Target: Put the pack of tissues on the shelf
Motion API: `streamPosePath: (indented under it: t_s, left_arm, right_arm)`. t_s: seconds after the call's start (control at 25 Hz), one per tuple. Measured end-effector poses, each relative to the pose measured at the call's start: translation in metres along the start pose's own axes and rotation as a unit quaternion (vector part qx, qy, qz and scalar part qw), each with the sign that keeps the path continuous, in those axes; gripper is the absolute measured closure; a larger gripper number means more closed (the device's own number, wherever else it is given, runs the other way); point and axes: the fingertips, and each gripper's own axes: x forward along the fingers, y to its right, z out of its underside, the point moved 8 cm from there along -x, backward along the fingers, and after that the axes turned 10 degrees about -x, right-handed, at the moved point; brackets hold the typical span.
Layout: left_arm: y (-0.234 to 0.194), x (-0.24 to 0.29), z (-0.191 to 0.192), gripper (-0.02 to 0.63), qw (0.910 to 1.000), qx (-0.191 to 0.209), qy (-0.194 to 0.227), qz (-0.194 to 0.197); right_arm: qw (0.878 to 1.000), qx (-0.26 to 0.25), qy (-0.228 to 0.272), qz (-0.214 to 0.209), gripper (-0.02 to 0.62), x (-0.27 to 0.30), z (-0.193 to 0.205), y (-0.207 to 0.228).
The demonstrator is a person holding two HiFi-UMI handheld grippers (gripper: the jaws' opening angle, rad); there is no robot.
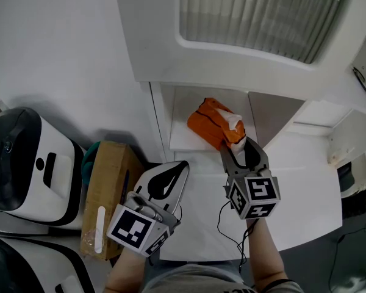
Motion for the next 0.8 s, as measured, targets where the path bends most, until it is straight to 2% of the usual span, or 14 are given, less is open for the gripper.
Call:
streamPosePath:
  t_s: [0.52,0.8]
  left_arm:
    - [0.015,0.003,0.0,0.571,0.9998,0.001,0.002,0.018]
    - [0.021,0.001,-0.002,0.571,0.9997,0.002,0.003,0.024]
  right_arm:
    - [0.999,-0.006,0.027,-0.017,0.287,-0.02,-0.01,-0.001]
    - [0.999,-0.004,0.031,-0.011,0.282,-0.034,-0.009,-0.002]
